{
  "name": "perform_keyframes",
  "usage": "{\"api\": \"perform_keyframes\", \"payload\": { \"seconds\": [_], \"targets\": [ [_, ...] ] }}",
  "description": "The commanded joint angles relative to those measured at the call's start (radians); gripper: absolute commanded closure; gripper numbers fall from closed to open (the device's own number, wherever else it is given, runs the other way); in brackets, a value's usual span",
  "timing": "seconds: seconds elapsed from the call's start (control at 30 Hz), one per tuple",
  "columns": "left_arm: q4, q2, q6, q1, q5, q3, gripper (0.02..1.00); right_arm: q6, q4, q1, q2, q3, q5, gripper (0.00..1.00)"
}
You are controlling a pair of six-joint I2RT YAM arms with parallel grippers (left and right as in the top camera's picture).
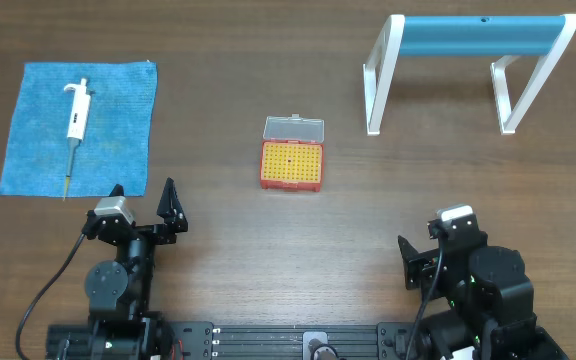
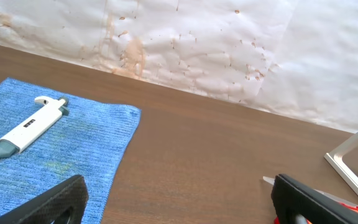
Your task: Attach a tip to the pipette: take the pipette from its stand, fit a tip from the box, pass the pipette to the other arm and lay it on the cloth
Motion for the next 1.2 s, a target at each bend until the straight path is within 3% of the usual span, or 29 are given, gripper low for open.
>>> {"api": "perform_keyframes", "payload": {
  "seconds": [0.03,0.1,0.2,0.27,0.37,0.43,0.6,1.2],
  "targets": [
    [-0.007,-0.010,-0.005,-0.003,-0.012,-0.001,0.066,-0.014,0.010,-0.068,-0.026,-0.003,0.012,0.205],
    [-0.007,-0.010,-0.005,-0.003,-0.012,-0.001,0.064,-0.024,0.156,-0.206,-0.120,-0.029,0.013,0.207],
    [-0.007,-0.010,-0.005,-0.003,-0.012,-0.001,0.064,-0.028,0.522,-0.356,-0.362,-0.260,0.002,0.205],
    [-0.007,-0.010,-0.005,-0.003,-0.012,-0.001,0.066,-0.029,0.824,-0.355,-0.328,-0.474,-0.003,0.205],
    [-0.008,-0.010,-0.005,-0.003,-0.012,-0.001,0.066,-0.028,1.077,-0.351,-0.359,-0.694,-0.056,0.207],
    [-0.007,-0.010,-0.005,-0.003,-0.012,-0.001,0.066,-0.029,1.069,-0.347,-0.359,-0.721,-0.093,0.205],
    [-0.007,-0.010,-0.005,-0.003,-0.012,-0.001,0.066,-0.029,0.991,-0.347,-0.359,-0.721,-0.035,0.205],
    [-0.007,-0.010,-0.005,-0.003,-0.012,-0.001,0.062,-0.029,0.991,-0.347,-0.359,-0.721,-0.037,0.198]
  ]
}}
